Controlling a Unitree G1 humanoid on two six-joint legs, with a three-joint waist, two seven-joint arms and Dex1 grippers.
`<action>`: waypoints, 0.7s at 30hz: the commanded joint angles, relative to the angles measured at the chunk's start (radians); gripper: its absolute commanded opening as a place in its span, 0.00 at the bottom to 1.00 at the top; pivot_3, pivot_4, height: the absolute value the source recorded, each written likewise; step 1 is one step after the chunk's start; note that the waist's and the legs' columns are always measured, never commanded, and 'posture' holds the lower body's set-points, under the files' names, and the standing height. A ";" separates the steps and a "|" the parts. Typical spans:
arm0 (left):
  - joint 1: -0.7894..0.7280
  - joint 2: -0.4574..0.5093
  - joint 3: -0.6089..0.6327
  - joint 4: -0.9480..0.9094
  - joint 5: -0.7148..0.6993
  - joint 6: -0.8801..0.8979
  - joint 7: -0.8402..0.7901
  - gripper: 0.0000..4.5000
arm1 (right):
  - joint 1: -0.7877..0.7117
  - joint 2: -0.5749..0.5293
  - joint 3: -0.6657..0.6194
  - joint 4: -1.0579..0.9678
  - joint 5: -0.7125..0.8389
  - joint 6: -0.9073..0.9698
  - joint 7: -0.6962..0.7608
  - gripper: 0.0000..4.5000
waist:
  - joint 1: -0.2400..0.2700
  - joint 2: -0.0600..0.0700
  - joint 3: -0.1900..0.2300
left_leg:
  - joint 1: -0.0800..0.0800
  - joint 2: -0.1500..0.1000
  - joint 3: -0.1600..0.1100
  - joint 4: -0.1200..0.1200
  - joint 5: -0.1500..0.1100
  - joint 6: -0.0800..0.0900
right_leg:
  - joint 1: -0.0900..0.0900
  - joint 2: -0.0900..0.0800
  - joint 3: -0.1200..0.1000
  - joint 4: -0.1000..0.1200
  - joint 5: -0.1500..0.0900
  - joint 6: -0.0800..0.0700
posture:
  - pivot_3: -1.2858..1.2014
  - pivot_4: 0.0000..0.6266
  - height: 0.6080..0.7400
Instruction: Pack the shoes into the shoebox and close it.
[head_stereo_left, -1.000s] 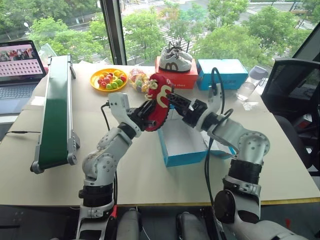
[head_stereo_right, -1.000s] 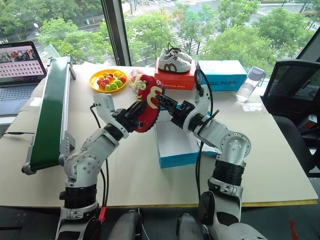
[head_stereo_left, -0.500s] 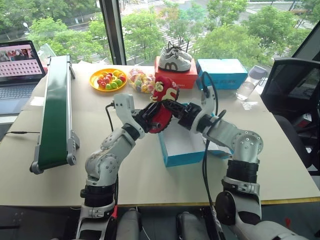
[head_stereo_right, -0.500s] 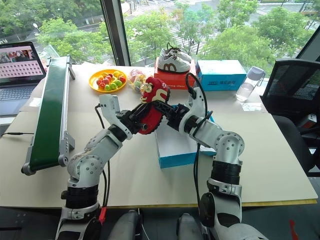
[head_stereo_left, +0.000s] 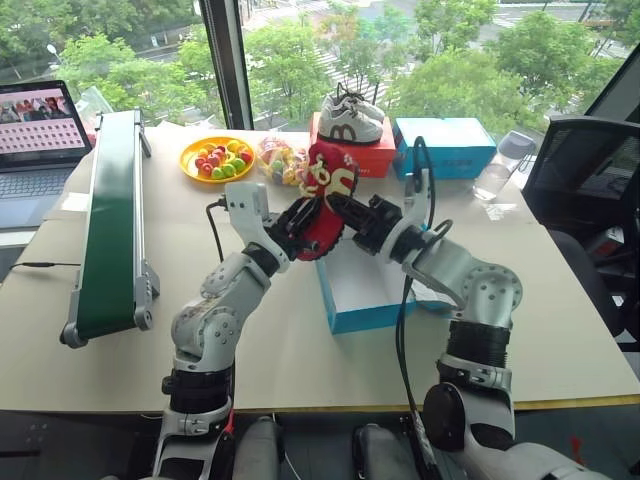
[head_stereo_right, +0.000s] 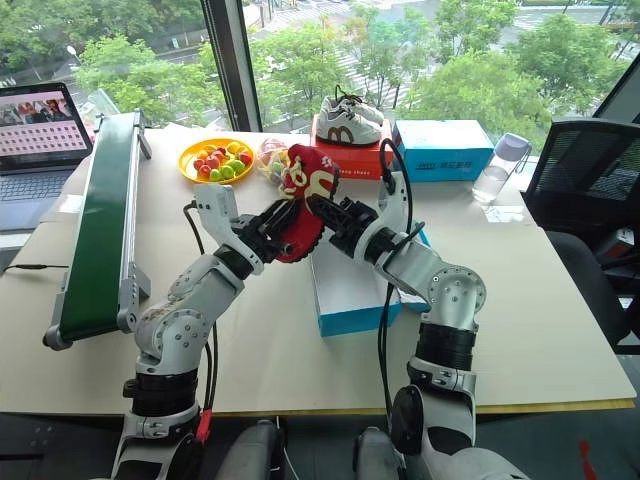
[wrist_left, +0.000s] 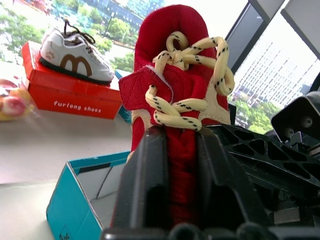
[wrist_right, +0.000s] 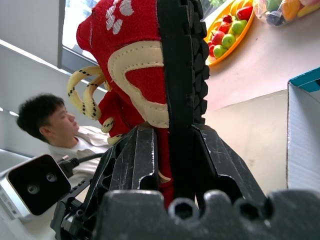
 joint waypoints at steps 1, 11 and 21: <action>0.025 0.013 -0.011 -0.033 -0.009 0.022 -0.021 0.64 | -0.050 -0.086 -0.009 -0.030 -0.053 -0.081 0.013 0.18 | 0.002 0.001 0.000 | 0.000 0.000 0.000 0.000 0.000 0.000 | 0.000 0.000 0.000 0.000 0.000 0.000 | 0.52 0.24 0.94; 0.117 0.149 -0.092 -0.080 0.027 0.028 -0.155 0.64 | -0.064 -0.477 0.238 0.074 -0.185 0.228 0.236 0.18 | -0.003 0.002 0.001 | -0.001 0.001 0.002 -0.001 0.000 0.000 | -0.003 0.000 0.002 0.000 -0.002 -0.003 | 0.52 0.24 0.94; 0.136 0.125 -0.146 -0.096 0.049 0.026 -0.172 0.64 | -0.176 -0.527 0.599 0.466 -0.649 -0.010 0.533 0.18 | -0.001 0.002 0.002 | -0.002 0.000 0.003 0.000 0.000 0.000 | -0.004 0.000 0.003 0.000 -0.001 -0.001 | 0.52 0.24 0.94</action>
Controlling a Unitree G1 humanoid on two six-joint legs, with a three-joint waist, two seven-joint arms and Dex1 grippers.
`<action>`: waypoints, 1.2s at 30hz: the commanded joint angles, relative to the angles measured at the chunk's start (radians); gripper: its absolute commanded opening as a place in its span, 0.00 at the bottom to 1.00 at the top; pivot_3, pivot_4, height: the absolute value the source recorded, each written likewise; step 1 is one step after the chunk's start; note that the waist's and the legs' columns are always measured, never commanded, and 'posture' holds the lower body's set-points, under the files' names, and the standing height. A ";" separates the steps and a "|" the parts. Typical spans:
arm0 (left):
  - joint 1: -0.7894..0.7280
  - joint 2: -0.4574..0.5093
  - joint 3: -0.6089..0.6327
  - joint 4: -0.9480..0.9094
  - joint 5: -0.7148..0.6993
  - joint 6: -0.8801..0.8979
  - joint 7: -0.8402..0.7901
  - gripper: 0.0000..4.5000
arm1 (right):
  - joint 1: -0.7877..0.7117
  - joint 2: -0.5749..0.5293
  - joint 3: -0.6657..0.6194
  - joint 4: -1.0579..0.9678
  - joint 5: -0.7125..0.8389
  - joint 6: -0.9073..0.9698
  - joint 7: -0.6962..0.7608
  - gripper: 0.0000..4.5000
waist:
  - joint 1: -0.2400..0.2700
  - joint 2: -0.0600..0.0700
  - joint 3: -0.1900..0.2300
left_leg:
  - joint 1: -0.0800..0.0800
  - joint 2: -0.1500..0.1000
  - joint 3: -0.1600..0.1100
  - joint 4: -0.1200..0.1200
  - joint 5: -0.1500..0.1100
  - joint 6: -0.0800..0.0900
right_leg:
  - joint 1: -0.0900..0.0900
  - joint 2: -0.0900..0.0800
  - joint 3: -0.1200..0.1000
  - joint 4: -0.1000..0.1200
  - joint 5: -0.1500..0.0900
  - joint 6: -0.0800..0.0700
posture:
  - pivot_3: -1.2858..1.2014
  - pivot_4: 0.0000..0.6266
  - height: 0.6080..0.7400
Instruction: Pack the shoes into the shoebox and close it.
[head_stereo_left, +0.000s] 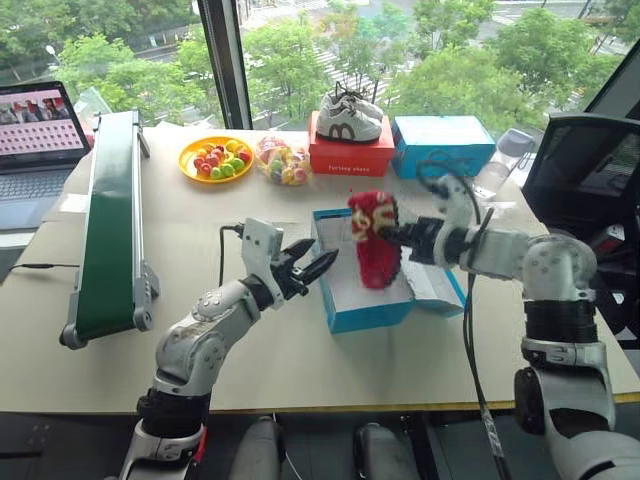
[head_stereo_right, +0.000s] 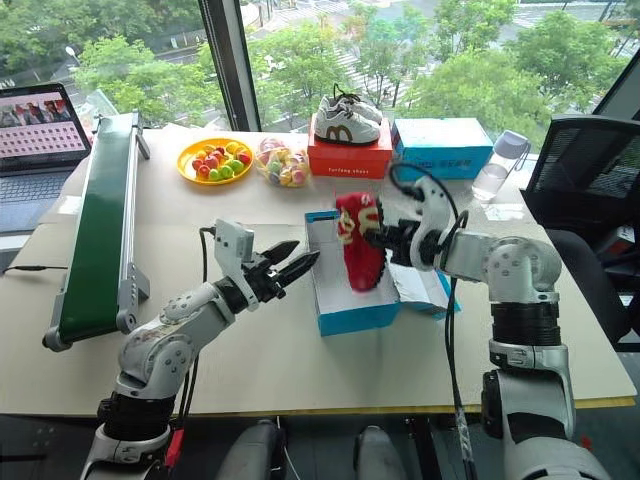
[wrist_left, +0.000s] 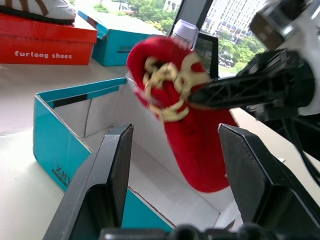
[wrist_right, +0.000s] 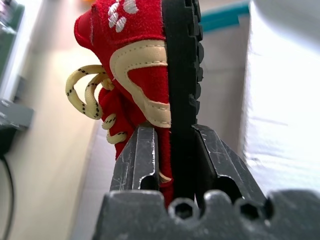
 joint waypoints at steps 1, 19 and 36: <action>0.009 -0.011 -0.008 -0.052 0.002 -0.006 -0.003 0.64 | -0.072 0.021 0.069 0.167 -0.174 -0.158 0.078 0.18 | 0.001 0.000 0.000 | 0.000 0.000 0.000 0.000 0.000 0.000 | 0.000 0.000 0.000 0.000 0.000 0.000 | 0.52 0.24 0.94; 0.048 -0.014 -0.004 -0.083 0.022 -0.009 0.006 0.65 | -0.276 0.194 -0.006 0.571 -0.465 -0.462 0.135 0.76 | -0.002 0.000 0.000 | 0.003 0.002 0.000 0.003 0.000 0.000 | 0.004 0.002 0.000 -0.001 0.005 -0.001 | 0.52 0.24 0.94; -0.002 0.099 0.414 0.205 0.306 -0.154 0.413 0.65 | 0.006 0.209 -0.120 -0.504 -0.205 -0.276 0.316 0.82 | 0.002 0.001 0.000 | -0.010 0.005 0.000 0.004 0.000 0.000 | -0.011 0.006 0.000 0.003 0.006 0.000 | 0.52 0.24 0.94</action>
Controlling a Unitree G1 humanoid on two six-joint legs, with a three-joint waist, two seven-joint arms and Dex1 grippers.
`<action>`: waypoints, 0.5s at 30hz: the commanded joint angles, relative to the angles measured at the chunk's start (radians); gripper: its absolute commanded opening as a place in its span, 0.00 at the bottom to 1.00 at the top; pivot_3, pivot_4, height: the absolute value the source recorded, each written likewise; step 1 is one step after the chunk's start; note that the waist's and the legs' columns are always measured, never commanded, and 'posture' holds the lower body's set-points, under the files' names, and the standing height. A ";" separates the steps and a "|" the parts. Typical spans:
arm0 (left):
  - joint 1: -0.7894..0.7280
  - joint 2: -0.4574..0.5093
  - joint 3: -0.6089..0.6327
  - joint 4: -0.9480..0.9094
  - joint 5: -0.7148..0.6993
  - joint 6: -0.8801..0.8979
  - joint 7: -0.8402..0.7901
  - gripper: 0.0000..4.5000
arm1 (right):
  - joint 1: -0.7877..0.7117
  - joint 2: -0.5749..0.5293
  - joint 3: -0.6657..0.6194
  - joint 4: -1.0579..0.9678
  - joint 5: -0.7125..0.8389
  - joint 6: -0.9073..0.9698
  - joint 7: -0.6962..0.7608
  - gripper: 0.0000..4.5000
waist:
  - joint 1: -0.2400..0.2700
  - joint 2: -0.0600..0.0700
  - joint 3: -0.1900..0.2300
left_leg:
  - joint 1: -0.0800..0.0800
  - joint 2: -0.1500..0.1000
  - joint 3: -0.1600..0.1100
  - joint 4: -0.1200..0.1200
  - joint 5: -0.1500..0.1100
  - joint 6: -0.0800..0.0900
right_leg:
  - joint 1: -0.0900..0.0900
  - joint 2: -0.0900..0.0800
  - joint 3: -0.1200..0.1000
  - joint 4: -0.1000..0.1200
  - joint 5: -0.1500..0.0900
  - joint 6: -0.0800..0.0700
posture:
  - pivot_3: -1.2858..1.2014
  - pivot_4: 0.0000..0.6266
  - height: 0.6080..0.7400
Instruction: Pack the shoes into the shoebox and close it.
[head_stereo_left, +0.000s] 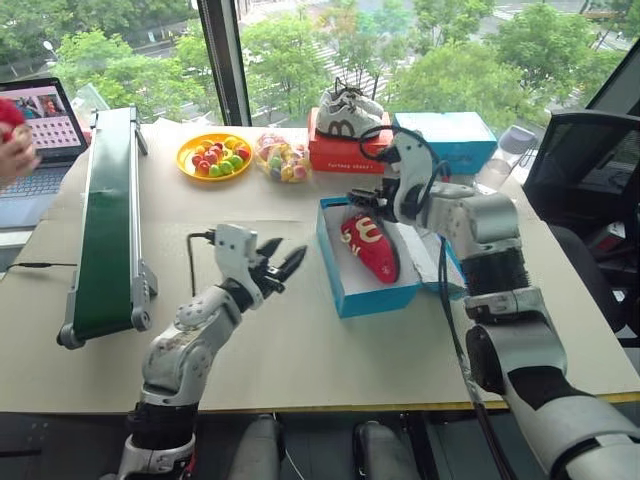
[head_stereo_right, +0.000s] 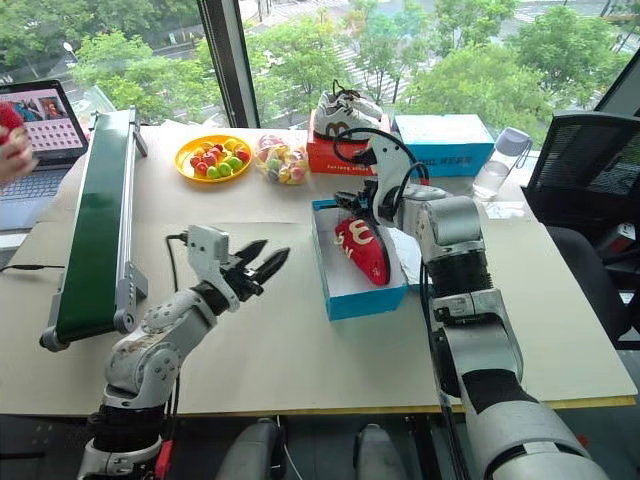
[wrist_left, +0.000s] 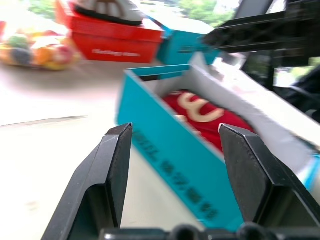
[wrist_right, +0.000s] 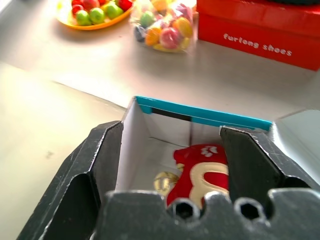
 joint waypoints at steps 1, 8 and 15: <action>-0.005 0.050 0.112 0.049 0.076 -0.028 0.106 0.65 | 0.112 -0.033 -0.008 -0.282 0.125 -0.104 0.186 0.82 | -0.002 0.000 0.000 | 0.000 0.001 0.000 0.000 0.000 0.000 | 0.000 0.001 0.000 0.000 0.000 0.000 | 0.52 0.24 0.94; 0.023 0.128 0.207 0.115 0.054 0.031 0.078 0.97 | 0.376 -0.135 0.162 -0.442 0.137 -0.168 0.373 1.00 | -0.001 -0.001 -0.001 | 0.001 0.002 0.000 0.001 -0.001 -0.002 | 0.001 0.001 -0.001 0.000 0.001 -0.002 | 0.52 0.24 0.94; 0.026 0.166 0.215 0.134 0.073 0.105 0.072 0.99 | 0.397 -0.067 0.231 -0.397 0.023 -0.313 0.310 1.00 | -0.001 -0.001 -0.001 | 0.004 0.007 0.001 0.001 -0.005 -0.012 | 0.000 0.006 -0.001 -0.001 0.006 -0.007 | 0.52 0.24 0.94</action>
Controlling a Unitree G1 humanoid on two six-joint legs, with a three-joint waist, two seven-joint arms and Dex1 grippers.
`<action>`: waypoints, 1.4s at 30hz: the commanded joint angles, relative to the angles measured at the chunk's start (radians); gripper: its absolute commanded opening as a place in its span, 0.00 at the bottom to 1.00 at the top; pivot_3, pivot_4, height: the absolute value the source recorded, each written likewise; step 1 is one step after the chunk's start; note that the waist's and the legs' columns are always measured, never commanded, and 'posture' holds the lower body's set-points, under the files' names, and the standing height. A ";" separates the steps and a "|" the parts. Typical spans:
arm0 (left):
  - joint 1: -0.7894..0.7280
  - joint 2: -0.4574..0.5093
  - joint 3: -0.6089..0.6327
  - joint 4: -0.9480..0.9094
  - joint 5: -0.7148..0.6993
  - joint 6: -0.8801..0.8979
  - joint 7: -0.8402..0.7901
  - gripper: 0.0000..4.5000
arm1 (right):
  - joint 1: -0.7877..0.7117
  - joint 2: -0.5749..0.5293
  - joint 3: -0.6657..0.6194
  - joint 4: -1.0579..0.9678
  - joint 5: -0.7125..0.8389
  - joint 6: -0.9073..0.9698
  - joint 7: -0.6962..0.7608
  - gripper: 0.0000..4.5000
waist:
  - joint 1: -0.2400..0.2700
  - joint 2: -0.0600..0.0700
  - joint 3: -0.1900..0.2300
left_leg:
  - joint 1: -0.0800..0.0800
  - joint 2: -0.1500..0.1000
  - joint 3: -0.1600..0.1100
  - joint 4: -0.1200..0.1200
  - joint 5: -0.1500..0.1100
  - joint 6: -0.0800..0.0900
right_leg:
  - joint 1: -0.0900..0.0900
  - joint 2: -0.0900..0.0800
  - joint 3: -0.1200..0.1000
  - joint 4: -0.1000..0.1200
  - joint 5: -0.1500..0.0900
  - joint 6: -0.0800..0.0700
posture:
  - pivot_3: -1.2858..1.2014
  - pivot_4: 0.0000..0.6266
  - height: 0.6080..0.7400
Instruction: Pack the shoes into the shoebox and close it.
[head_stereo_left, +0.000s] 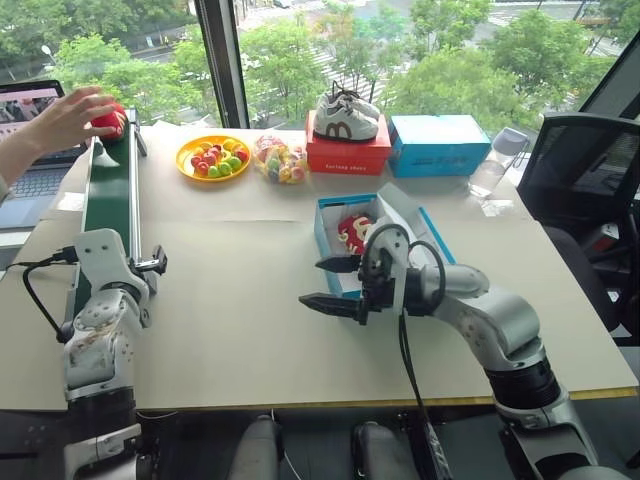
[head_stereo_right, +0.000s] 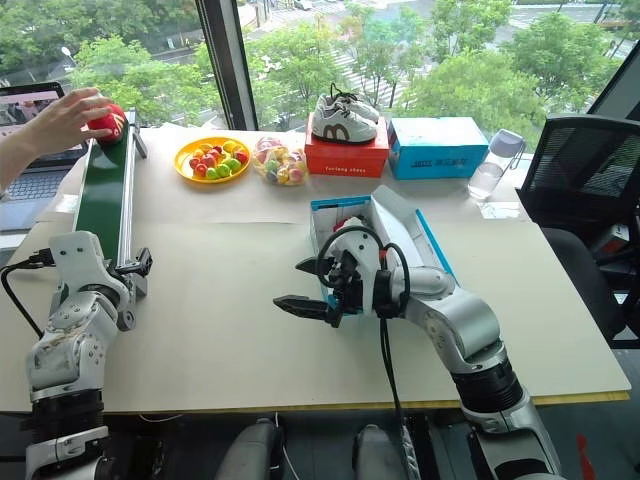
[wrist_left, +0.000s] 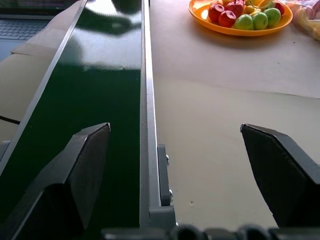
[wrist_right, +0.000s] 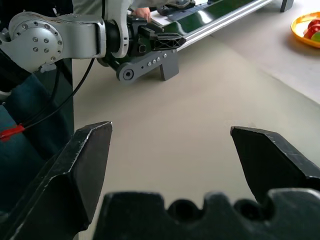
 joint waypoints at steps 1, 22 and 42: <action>-0.004 0.032 0.020 -0.004 0.008 0.061 0.006 0.99 | -0.006 0.066 0.002 0.015 -0.042 -0.075 -0.072 1.00 | 0.000 0.000 0.000 | 0.000 0.000 0.000 0.000 0.000 0.000 | 0.000 0.001 0.000 0.000 0.000 0.000 | 0.52 0.24 0.94; -0.032 0.088 0.037 0.064 0.062 0.056 0.018 0.99 | 0.015 0.112 0.038 0.005 -0.060 -0.086 -0.062 1.00 | 0.000 -0.001 -0.001 | 0.000 0.001 0.000 -0.002 0.002 -0.003 | -0.001 0.002 0.001 0.000 0.000 0.000 | 0.52 0.24 0.94; -0.004 0.104 0.062 0.010 0.122 0.007 0.054 0.99 | 0.024 0.114 0.044 0.021 -0.072 -0.073 -0.071 1.00 | 0.002 -0.002 -0.001 | 0.000 0.001 0.000 -0.002 0.002 -0.003 | 0.000 0.002 0.001 0.001 0.000 -0.001 | 0.52 0.24 0.94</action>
